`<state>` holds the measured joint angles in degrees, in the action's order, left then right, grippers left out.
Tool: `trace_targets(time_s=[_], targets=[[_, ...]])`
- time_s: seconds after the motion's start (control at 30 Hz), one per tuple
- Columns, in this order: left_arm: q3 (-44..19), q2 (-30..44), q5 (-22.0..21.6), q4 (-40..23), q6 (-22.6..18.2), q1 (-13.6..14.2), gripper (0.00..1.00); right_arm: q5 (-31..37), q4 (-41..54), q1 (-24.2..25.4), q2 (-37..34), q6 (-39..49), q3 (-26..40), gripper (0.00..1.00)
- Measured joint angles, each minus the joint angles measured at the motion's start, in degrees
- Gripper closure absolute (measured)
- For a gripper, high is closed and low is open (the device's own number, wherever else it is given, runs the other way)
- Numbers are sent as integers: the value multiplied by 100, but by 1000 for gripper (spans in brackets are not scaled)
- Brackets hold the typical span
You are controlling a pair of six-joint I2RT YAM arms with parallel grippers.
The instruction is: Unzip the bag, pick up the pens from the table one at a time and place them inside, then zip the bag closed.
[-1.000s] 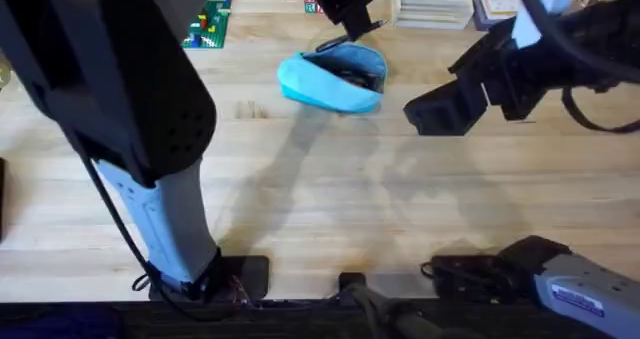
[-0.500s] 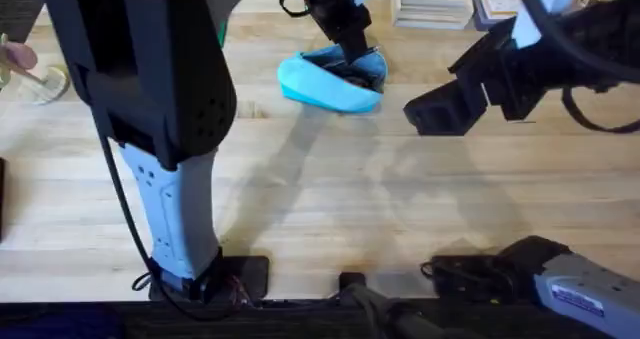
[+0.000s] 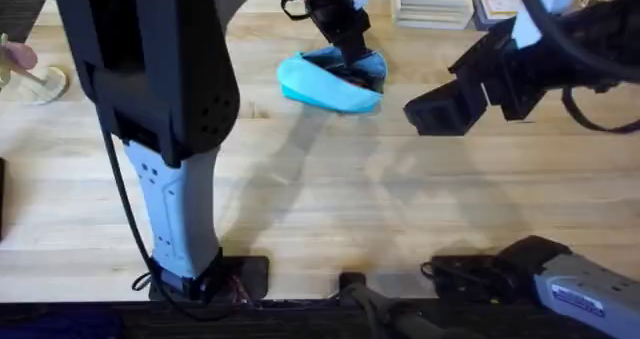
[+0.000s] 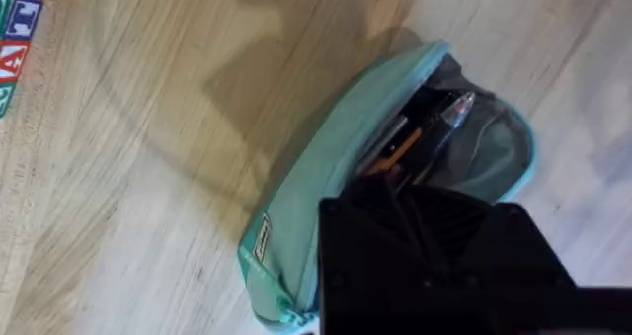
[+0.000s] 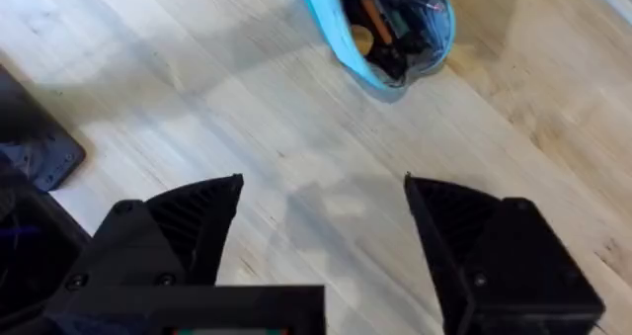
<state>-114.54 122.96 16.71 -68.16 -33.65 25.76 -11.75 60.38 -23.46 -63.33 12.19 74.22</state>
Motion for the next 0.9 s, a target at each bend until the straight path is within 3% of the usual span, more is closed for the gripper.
trace_targets(time_s=[0.5,0.53,0.6,0.7,0.73,0.9], targets=[[0,2,-1,-74,-4,0,931,0,0,0,0,0,0,4],[-1,2,-2,-86,-1,0,688,0,0,0,0,0,0,4],[-1,1,-2,-87,-3,0,551,0,0,0,0,0,0,4],[-2,2,2,-90,-10,0,117,0,0,0,0,0,0,4],[-2,2,2,-95,3,0,36,0,0,0,0,0,0,5],[-4,0,2,-109,0,4,8,0,0,0,0,0,0,4]])
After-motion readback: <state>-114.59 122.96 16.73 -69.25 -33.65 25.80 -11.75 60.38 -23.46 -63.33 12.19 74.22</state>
